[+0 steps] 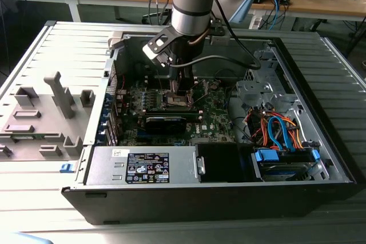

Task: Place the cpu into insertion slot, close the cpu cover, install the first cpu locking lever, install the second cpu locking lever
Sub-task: 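Place the cpu into insertion slot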

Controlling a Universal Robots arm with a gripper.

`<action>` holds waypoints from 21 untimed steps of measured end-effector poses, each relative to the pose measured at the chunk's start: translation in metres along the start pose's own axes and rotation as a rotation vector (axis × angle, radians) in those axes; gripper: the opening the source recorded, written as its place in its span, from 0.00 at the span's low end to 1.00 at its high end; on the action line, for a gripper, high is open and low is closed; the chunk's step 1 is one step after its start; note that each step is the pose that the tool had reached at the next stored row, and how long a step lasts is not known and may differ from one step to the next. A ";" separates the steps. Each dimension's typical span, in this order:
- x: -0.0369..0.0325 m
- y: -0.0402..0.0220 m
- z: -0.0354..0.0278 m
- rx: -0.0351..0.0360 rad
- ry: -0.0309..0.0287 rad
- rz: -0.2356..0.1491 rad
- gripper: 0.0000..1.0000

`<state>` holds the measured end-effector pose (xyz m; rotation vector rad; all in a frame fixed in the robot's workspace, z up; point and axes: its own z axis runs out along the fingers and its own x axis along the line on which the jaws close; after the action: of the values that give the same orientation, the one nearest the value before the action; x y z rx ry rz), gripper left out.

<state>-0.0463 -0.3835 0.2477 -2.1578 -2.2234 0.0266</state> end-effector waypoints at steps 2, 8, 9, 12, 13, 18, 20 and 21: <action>0.0000 0.0000 0.0004 0.0000 0.0000 0.000 0.55; 0.0000 0.0001 0.0023 0.0000 0.0000 0.000 0.55; 0.0000 0.0001 0.0026 0.0000 -0.0001 0.000 0.55; -0.0001 0.0001 0.0033 -0.0001 0.0000 0.000 0.55; -0.0001 0.0002 0.0035 0.0000 0.0000 0.000 0.55; -0.0001 0.0002 0.0043 0.0000 0.0000 0.000 0.55; -0.0001 0.0002 0.0048 0.0000 0.0000 0.000 0.55; -0.0001 0.0002 0.0049 0.0000 0.0000 0.000 0.55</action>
<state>-0.0463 -0.3835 0.2427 -2.1578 -2.2234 0.0266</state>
